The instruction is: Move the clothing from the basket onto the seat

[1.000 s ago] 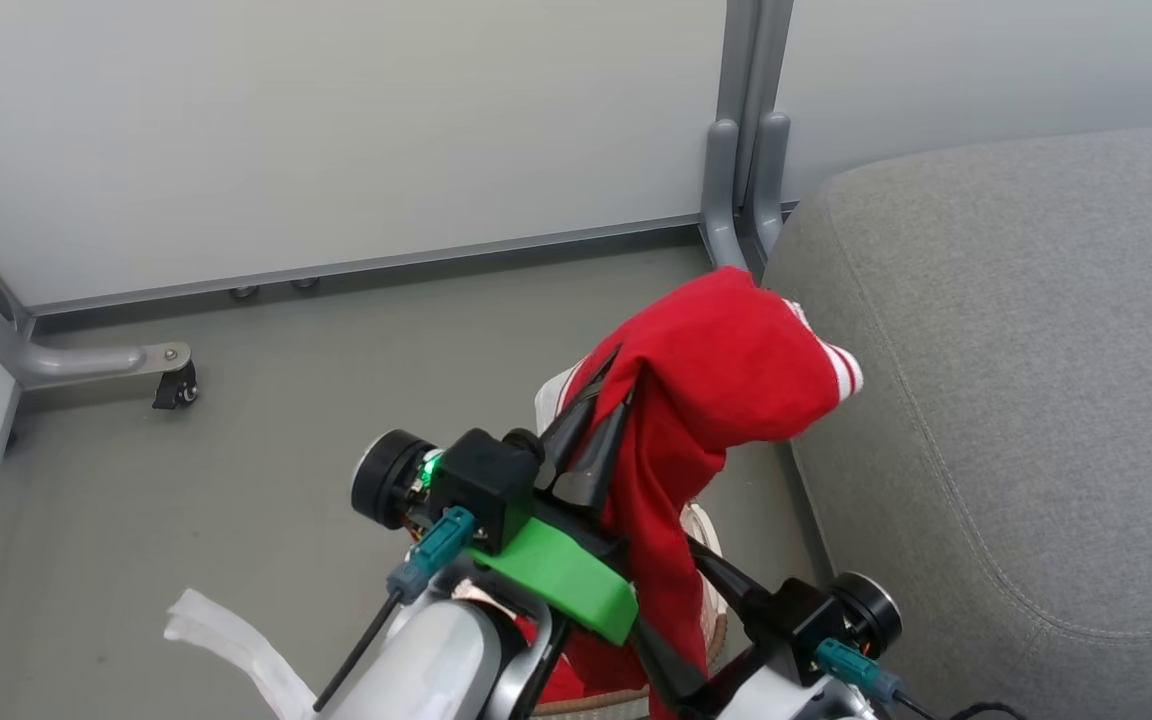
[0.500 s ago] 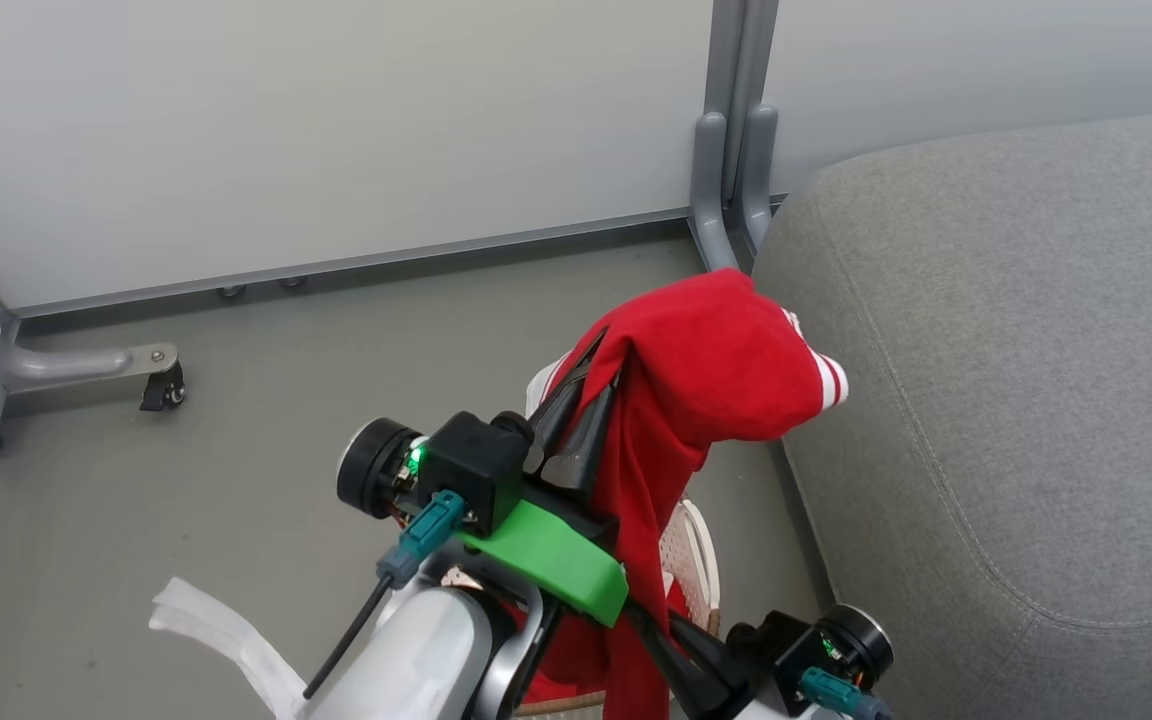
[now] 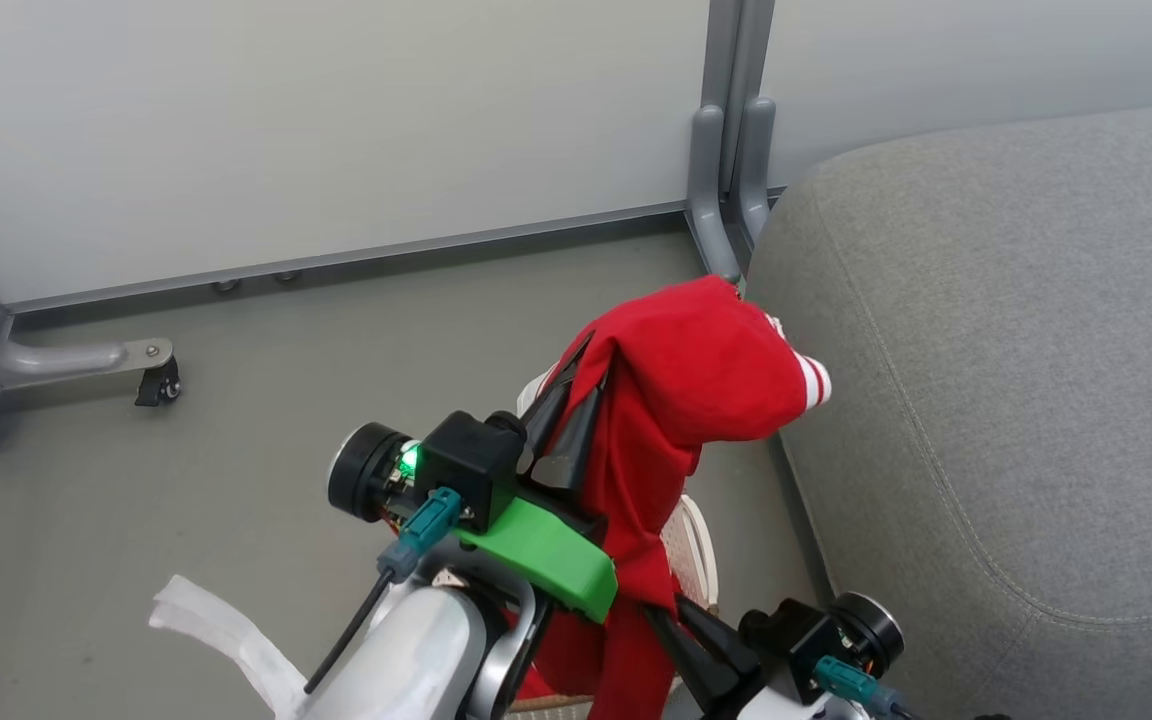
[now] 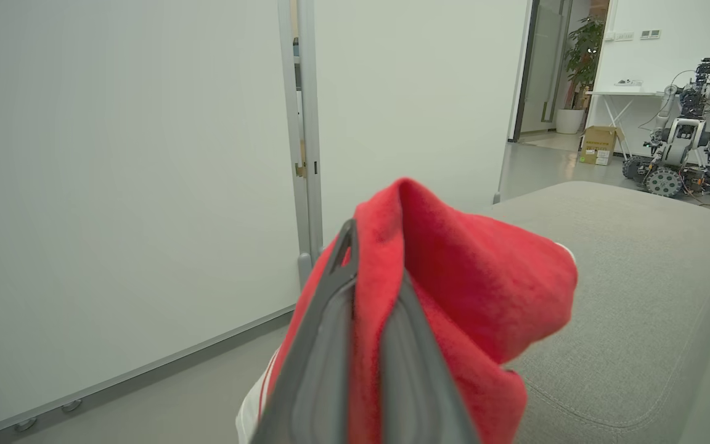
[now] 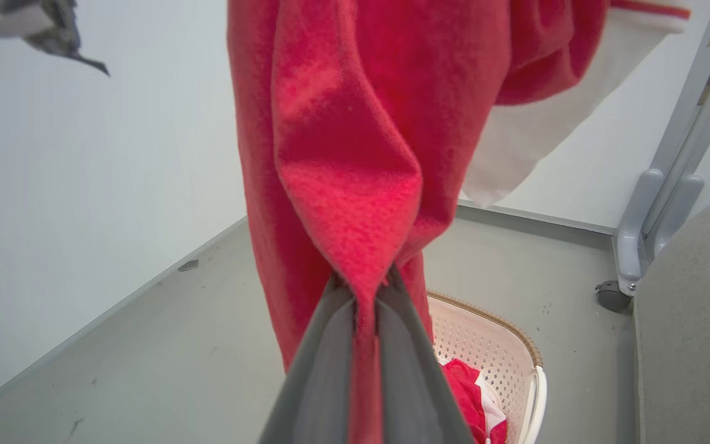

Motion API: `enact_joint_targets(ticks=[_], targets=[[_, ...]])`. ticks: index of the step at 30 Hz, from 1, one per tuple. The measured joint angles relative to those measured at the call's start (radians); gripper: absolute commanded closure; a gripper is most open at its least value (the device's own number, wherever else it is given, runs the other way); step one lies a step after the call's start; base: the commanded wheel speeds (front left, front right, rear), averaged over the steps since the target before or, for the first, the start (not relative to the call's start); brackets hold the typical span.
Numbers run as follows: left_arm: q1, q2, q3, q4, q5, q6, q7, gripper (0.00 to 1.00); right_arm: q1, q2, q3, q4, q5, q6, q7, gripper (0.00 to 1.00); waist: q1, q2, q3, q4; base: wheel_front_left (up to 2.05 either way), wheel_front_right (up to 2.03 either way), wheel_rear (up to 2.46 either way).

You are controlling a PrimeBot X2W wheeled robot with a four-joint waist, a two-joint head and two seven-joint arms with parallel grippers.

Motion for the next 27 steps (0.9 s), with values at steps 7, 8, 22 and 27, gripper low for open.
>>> enact_joint_targets(ticks=[7,8,22,27], targets=[[-0.009,0.002,0.004,0.006,0.01,0.016,-0.006,0.0,-0.001,0.004,-0.011,-0.013,-0.001,0.0,0.0,1.0,0.0,0.0,0.01,-0.004,0.0,0.0,0.0],[-0.01,0.003,0.003,0.006,0.011,0.016,-0.006,0.0,-0.001,0.003,-0.011,-0.014,-0.001,0.0,0.0,1.0,0.0,0.0,0.011,-0.005,0.0,0.0,0.0],[-0.01,0.014,0.003,0.03,0.015,0.026,-0.039,0.0,-0.027,-0.012,0.009,0.016,0.024,-0.001,0.0,1.0,0.0,0.0,0.033,-0.024,0.0,0.0,0.0],[0.004,0.039,0.023,0.079,0.013,0.042,-0.079,0.0,-0.05,-0.006,-0.019,-0.003,0.02,-0.001,0.0,1.0,0.0001,0.0,0.045,-0.046,0.0,0.0,0.0]])
